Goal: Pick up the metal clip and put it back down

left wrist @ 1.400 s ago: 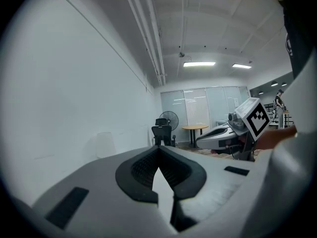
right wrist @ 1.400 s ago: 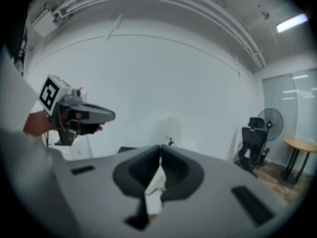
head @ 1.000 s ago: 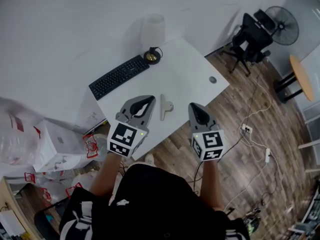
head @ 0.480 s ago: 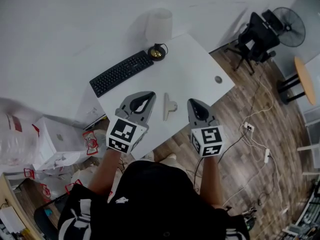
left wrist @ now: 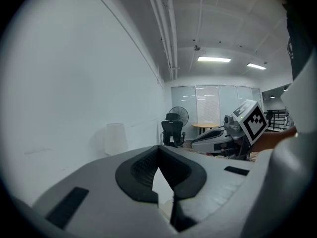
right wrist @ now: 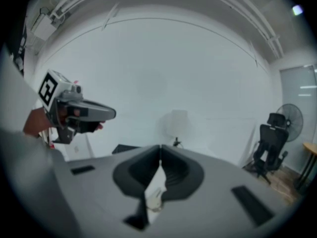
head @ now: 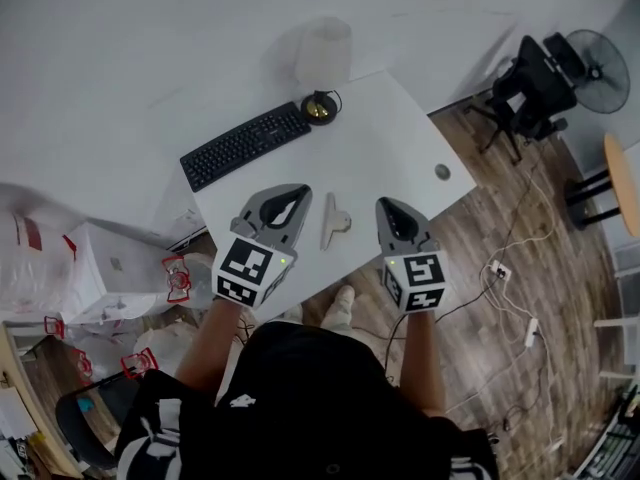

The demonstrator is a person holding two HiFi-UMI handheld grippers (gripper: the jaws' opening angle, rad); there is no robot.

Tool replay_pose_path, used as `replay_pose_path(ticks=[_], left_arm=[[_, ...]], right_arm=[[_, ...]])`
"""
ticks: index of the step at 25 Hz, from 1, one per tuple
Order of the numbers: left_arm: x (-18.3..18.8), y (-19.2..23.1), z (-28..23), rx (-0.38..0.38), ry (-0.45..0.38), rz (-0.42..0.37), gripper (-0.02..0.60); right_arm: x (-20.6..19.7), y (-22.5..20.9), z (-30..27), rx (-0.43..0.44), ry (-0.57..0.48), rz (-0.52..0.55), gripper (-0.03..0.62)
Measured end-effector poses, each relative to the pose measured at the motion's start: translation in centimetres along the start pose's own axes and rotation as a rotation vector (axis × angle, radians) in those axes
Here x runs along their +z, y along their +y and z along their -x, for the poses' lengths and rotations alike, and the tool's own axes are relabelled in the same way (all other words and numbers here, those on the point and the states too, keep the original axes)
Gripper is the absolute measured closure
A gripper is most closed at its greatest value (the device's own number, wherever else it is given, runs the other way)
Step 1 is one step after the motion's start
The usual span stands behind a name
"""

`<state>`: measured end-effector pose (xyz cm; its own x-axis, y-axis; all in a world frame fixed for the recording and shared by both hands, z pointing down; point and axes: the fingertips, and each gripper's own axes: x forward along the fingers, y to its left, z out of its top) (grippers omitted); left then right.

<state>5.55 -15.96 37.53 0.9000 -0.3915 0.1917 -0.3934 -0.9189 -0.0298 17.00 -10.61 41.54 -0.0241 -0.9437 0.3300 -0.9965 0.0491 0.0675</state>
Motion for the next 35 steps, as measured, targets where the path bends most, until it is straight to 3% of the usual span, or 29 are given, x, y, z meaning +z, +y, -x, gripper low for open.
replay_pose_path(ticks=[9, 15, 26, 33, 35], left_arm=[[-0.2, 0.7, -3.9, 0.124, 0.025, 0.034, 0.56], [-1.0, 1.5, -5.0, 0.217, 0.037, 0.061, 0.56], [-4.0, 4.0, -3.6, 0.394, 0.098, 0.135, 0.56], [-5.1, 6.0, -1.8, 0.493, 0.113, 0.169, 0.559], [-5.6, 6.4, -1.5, 0.508, 0.116, 0.182, 0.559]], right_arm=[[-0.9, -2.7, -3.5, 0.151, 0.047, 0.058, 0.559], [-3.0, -2.2, -6.2, 0.299, 0.127, 0.115, 0.557], [-13.8, 2.0, -10.0, 0.604, 0.439, 0.274, 0.557], [-20.8, 2.7, -11.4, 0.683, 0.622, 0.46, 0.555], [-22.3, 3.1, -11.8, 0.721, 0.677, 0.472, 0.505]])
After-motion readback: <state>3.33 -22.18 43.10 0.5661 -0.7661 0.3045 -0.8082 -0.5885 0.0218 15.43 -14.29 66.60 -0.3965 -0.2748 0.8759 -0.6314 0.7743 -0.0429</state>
